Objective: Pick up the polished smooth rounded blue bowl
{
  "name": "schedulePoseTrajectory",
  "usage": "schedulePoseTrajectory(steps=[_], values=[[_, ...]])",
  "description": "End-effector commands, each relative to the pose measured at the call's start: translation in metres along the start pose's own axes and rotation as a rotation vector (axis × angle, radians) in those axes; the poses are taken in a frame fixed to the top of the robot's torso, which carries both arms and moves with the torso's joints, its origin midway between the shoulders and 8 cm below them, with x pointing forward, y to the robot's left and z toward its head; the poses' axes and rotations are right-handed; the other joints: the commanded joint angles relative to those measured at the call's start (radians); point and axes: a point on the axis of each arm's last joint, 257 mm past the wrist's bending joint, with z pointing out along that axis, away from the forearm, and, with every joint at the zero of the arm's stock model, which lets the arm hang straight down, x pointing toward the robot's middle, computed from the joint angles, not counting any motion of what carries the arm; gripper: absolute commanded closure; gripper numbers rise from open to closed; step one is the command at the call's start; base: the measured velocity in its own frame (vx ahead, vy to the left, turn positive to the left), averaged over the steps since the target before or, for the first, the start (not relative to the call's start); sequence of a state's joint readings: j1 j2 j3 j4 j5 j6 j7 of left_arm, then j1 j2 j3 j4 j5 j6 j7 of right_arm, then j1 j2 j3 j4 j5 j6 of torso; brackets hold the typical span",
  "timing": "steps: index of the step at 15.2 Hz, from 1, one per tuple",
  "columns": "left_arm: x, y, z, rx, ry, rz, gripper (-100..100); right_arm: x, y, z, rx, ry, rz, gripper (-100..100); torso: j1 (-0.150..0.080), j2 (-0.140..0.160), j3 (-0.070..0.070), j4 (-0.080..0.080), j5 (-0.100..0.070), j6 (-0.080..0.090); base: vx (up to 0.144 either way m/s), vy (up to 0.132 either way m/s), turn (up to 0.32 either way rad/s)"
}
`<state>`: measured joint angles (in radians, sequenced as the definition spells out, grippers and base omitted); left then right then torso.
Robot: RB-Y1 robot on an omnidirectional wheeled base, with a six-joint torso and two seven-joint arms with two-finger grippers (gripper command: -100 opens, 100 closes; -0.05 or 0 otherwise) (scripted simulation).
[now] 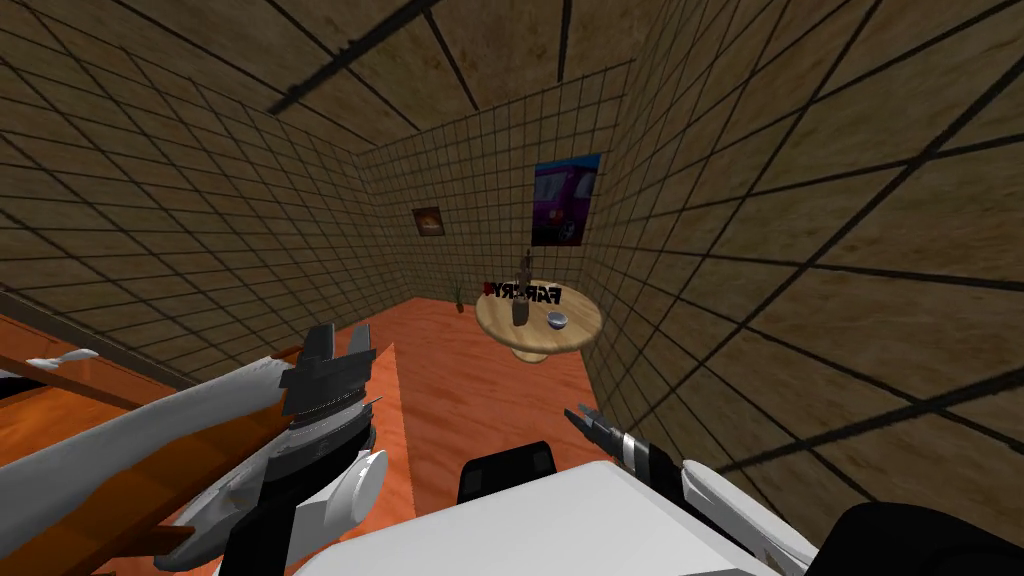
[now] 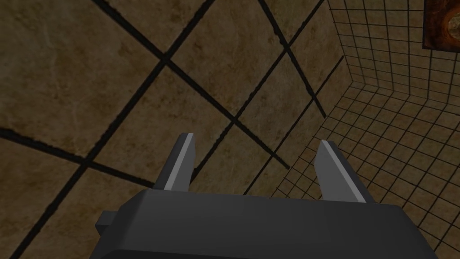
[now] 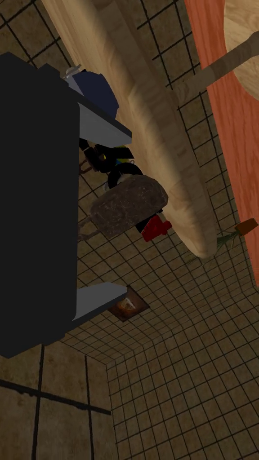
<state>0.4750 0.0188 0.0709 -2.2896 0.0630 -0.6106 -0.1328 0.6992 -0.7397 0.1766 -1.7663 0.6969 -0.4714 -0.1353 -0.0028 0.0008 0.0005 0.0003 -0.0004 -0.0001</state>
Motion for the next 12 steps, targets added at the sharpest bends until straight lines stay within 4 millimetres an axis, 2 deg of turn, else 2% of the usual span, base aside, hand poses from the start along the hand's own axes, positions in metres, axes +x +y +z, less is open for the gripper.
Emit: schedulePoseTrajectory(steps=[1, 3, 4, 7, 8, 10, 11, 12], values=[[0.000, 0.000, 0.000, 0.000, 0.000, 0.000, 0, 0.017, -0.030, -0.016, 0.058, 0.075, -0.049, -100, 0.000, 0.000, 0.000, 0.000, 0.000, 0.000, 0.014, 0.019, 0.205], [0.000, 0.000, 0.000, 0.000, 0.000, 0.000, 0, 0.015, -0.036, -0.021, 0.062, 0.100, -0.078, -100, 0.000, -0.001, 0.000, 0.000, 0.000, -0.001, 0.017, 0.014, 0.178], [0.000, 0.000, 0.000, 0.000, 0.000, 0.000, 0, 0.028, -0.060, -0.035, 0.111, 0.151, -0.108, -100, 0.000, -0.001, 0.000, 0.000, 0.000, 0.000, 0.021, 0.018, 0.243], [0.000, 0.000, 0.000, 0.000, 0.000, 0.000, 0, 0.025, -0.067, -0.042, 0.116, 0.178, -0.141, -100, -0.001, -0.002, -0.001, 0.000, 0.000, 0.000, 0.023, 0.005, 0.110], [0.000, 0.000, 0.000, 0.000, 0.000, 0.000, 0, 0.033, -0.093, -0.059, 0.166, 0.236, -0.183, -100, -0.001, -0.001, -0.001, 0.000, 0.000, 0.000, 0.026, 0.012, 0.228], [0.000, 0.000, 0.000, 0.000, 0.000, 0.000, 0, 0.030, -0.098, -0.064, 0.169, 0.254, -0.205, -100, -0.001, -0.002, -0.001, 0.000, 0.000, -0.001, 0.034, 0.004, 0.195], [0.000, 0.000, 0.000, 0.000, 0.000, 0.000, 0, 0.035, -0.123, -0.082, 0.218, 0.306, -0.242, -100, -0.001, -0.002, -0.001, 0.000, 0.000, 0.000, 0.040, 0.003, 0.228], [0.000, 0.000, 0.000, 0.000, 0.000, 0.000, 0, 0.031, -0.127, -0.086, 0.221, 0.322, -0.264, -100, -0.001, -0.003, -0.002, -0.001, 0.000, -0.001, 0.054, 0.004, 0.244]])
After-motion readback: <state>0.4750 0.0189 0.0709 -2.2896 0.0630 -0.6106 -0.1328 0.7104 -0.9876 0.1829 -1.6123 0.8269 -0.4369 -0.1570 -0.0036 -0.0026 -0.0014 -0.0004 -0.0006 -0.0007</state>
